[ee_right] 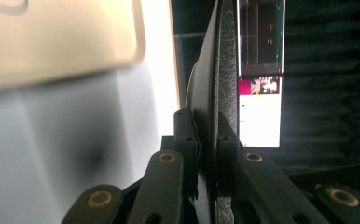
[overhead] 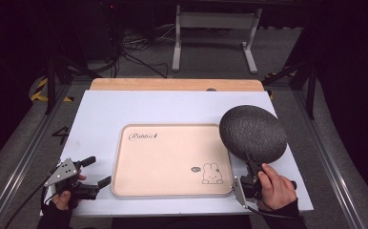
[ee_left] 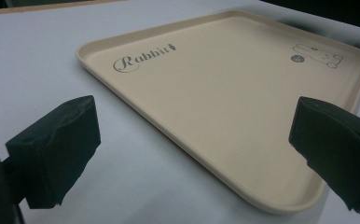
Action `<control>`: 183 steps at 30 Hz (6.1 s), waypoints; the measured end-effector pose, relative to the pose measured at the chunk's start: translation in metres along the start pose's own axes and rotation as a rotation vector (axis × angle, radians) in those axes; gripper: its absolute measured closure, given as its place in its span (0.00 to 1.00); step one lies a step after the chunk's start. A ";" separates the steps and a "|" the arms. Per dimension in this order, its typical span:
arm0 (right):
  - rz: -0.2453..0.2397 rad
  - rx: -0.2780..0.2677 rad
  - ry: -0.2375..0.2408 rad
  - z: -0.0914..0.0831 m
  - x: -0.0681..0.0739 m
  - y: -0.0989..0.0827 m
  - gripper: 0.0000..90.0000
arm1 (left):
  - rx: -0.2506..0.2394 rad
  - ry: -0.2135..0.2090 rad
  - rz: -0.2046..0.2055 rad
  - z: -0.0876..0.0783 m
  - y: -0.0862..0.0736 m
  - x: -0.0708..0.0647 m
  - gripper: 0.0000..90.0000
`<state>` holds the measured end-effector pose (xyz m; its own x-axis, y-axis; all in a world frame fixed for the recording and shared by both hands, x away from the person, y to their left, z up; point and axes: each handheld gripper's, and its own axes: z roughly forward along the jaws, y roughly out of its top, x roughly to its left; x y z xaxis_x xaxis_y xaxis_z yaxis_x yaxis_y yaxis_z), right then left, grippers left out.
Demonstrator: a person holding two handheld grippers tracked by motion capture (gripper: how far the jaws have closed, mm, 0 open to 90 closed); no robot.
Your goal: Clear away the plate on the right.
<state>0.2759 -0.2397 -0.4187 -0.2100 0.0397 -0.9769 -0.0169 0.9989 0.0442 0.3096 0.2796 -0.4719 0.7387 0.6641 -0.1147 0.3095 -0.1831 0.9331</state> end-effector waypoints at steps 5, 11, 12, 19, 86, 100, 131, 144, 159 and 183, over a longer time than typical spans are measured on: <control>-0.002 -0.053 0.002 -0.002 -0.004 0.022 0.94 | -0.001 -0.004 0.005 0.000 0.000 0.000 0.03; -0.006 -0.113 0.010 0.000 -0.007 0.042 0.94 | 0.000 -0.004 0.002 0.000 0.000 0.000 0.03; -0.001 -0.126 0.009 0.001 -0.007 0.046 0.94 | 0.000 -0.004 0.004 0.000 0.000 0.000 0.03; -0.009 -0.171 0.019 0.004 -0.009 0.064 0.94 | -0.003 -0.003 0.000 0.000 0.000 0.000 0.03; -0.052 -0.407 0.280 0.027 0.018 0.159 0.92 | -0.017 -0.007 -0.064 -0.002 -0.001 0.006 0.02; -0.061 -0.397 0.323 0.031 0.023 0.158 0.91 | -0.019 -0.009 -0.054 -0.002 -0.001 0.005 0.02; -0.071 -0.368 0.400 0.029 0.032 0.156 0.92 | -0.019 -0.012 -0.053 -0.002 -0.001 0.005 0.02; -0.073 -0.345 0.520 0.029 0.039 0.156 0.83 | -0.015 -0.021 -0.057 -0.002 -0.001 0.006 0.03; -0.043 -0.392 0.575 0.020 0.030 0.152 0.75 | -0.010 -0.024 -0.060 -0.002 -0.001 0.006 0.03; 0.539 -0.617 0.661 0.024 -0.020 0.110 0.45 | -0.014 -0.023 -0.052 -0.002 -0.001 0.006 0.03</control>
<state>0.3015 -0.1297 -0.3997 -0.8262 0.2672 -0.4960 -0.2187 0.6592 0.7194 0.3127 0.2853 -0.4727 0.7354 0.6558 -0.1705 0.3394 -0.1388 0.9303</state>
